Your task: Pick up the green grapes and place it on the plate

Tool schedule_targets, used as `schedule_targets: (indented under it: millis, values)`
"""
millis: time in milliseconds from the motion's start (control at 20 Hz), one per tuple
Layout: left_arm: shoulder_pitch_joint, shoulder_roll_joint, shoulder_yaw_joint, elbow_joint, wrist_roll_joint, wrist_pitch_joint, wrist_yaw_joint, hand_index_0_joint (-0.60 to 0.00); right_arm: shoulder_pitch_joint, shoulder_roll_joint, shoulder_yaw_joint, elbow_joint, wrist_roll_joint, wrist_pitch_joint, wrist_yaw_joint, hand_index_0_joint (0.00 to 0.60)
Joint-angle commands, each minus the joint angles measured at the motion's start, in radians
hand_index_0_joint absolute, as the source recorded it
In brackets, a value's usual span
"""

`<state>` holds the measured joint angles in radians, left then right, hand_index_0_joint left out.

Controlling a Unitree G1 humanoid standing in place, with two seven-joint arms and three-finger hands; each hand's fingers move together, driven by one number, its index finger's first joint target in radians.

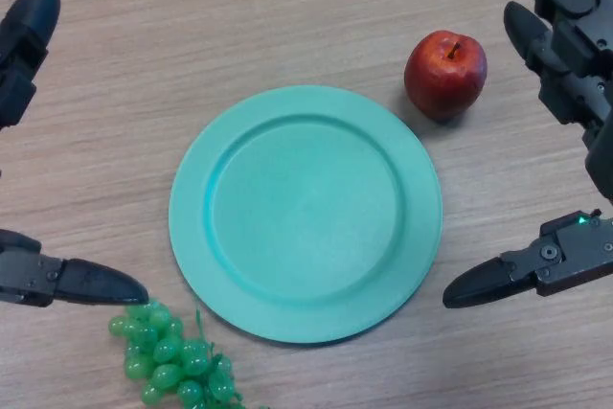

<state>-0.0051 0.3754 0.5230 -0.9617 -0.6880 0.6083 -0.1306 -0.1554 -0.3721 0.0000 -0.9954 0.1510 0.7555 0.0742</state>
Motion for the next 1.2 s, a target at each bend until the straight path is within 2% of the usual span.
schedule_targets:
  millis: [50, 200, 350, 550, 650, 700, 750, 800, 850, 900, 1000, 1200]
  values:
    - [-0.009, 0.038, 0.066, -0.038, -0.007, -0.122, -0.025, 0.0, -0.033, -0.009, -0.044, -0.052, -0.002, -0.143, -0.047, 0.0]
    - [-0.004, 0.03, 0.07, -0.03, -0.007, -0.134, -0.044, 0.0, -0.047, 0.003, -0.048, -0.052, -0.015, -0.124, -0.039, 0.0]
    - [-0.002, 0.035, 0.082, -0.027, -0.02, -0.13, -0.043, 0.0, -0.067, 0.004, -0.044, -0.052, -0.023, -0.107, -0.038, 0.0]
    - [0.019, 0.015, 0.07, -0.029, 0.028, -0.163, -0.069, 0.0, -0.076, -0.004, -0.034, -0.052, -0.029, -0.106, -0.045, 0.0]
    - [0.057, -0.03, 0.052, -0.02, 0.115, -0.223, -0.116, 0.0, -0.076, 0.006, -0.022, -0.052, -0.048, -0.109, -0.04, 0.0]
    - [0.089, -0.072, 0.039, -0.003, 0.192, -0.284, -0.154, 0.0, -0.082, 0.017, -0.013, -0.052, -0.067, -0.102, -0.031, 0.0]
    - [0.114, -0.098, 0.021, 0.019, 0.266, -0.338, -0.184, 0.0, -0.085, 0.026, -0.009, -0.052, -0.082, -0.097, -0.02, 0.0]
    - [0.158, -0.147, -0.012, 0.069, 0.387, -0.447, -0.219, 0.0, -0.088, 0.046, 0.001, -0.052, -0.111, -0.091, 0.001, 0.0]
    - [0.197, -0.16, -0.032, 0.098, 0.429, -0.508, -0.22, 0.0, -0.095, 0.055, 0.009, -0.052, -0.124, -0.081, 0.01, 0.0]
    - [0.261, -0.176, -0.062, 0.147, 0.481, -0.605, -0.21, 0.0, -0.107, 0.072, 0.021, -0.052, -0.148, -0.065, 0.026, 0.0]
    - [0.359, -0.183, -0.115, 0.231, 0.54, -0.747, -0.164, 0.0, -0.114, 0.092, 0.04, -0.052, -0.175, -0.061, 0.041, 0.0]
    - [0.502, -0.185, -0.258, 0.413, 0.709, -0.986, 0.007, 0.0, -0.116, 0.121, 0.061, -0.052, -0.21, -0.059, 0.066, 0.0]
